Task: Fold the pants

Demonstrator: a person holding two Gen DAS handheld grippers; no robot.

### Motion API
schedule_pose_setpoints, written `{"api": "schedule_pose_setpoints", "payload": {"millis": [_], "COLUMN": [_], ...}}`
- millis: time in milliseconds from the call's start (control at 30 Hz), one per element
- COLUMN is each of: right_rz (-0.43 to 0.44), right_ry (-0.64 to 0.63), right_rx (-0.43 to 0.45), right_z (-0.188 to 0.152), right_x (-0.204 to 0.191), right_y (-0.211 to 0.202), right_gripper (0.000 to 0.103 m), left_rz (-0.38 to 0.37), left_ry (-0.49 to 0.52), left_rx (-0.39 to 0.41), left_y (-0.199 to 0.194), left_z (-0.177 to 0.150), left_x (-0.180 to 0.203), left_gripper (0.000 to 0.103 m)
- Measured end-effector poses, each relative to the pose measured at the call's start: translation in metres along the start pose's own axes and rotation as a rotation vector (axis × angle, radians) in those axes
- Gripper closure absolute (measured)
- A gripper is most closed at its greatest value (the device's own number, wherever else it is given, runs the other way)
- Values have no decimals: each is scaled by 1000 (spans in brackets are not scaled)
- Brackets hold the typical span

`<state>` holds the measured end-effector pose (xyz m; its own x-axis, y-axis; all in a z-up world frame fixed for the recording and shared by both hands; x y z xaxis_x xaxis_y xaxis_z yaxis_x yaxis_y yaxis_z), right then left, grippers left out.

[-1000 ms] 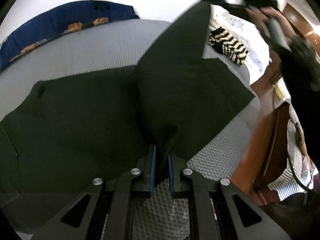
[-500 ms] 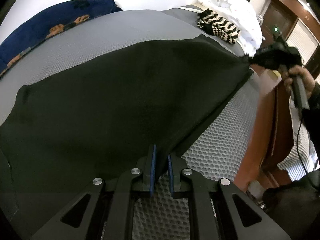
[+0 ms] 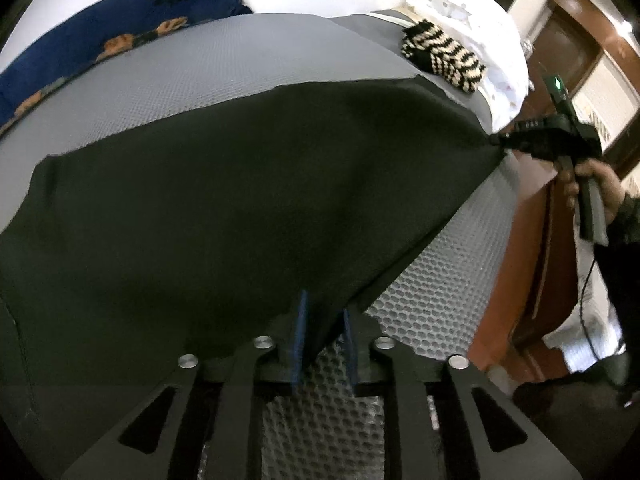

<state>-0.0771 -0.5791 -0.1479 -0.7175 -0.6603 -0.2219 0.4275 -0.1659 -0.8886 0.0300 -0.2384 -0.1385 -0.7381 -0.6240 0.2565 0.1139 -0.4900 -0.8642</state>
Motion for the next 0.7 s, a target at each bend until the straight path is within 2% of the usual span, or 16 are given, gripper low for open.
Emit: {"api": "schedule_pose_setpoints", "payload": {"millis": [33,100,267,333,467,567,700], "right_rz": [-12,-37,36,115,239,272,253], "right_ry": [-3,-1,-43,-94,-179,-220,-253], "right_rx": [3,20,57,43,-25,-73,-114], "right_z": [3,9,41,56,79,95,109], "right_x": [2,8,-3,-26,-72,-94,-105], "right_y": [-2,-9,-20,-17,6,28,51], "right_gripper": [84,82,82,82,82,82,82], "left_rz": [-6,-9,-60,-39,24,60,105], "left_ry": [-17,-36,-65,-99,-201,-284,-357], "left_rx": [1,15,91,131,156,172,192], "left_y": [-3,-9,-35,-44,-51,-56,-62], "left_z": [1,1,8,13,15,13,11], "left_x": [-2,-6,-12,-24,-56,-79,-104], "left_gripper": [70,52,47,44,43,43,43]}}
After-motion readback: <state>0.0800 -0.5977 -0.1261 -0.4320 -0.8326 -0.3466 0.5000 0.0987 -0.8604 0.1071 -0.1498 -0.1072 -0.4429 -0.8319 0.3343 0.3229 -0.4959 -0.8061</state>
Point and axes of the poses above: each gripper's, at about its wrist camera, not at the fingertips, and y roughly the way its jaws point, x to its right, z to its top, the point moved 7 cm from there along y, roughly the way its jaws point, and after that the axes turned 1 degree about x, right-handed, at the moved point
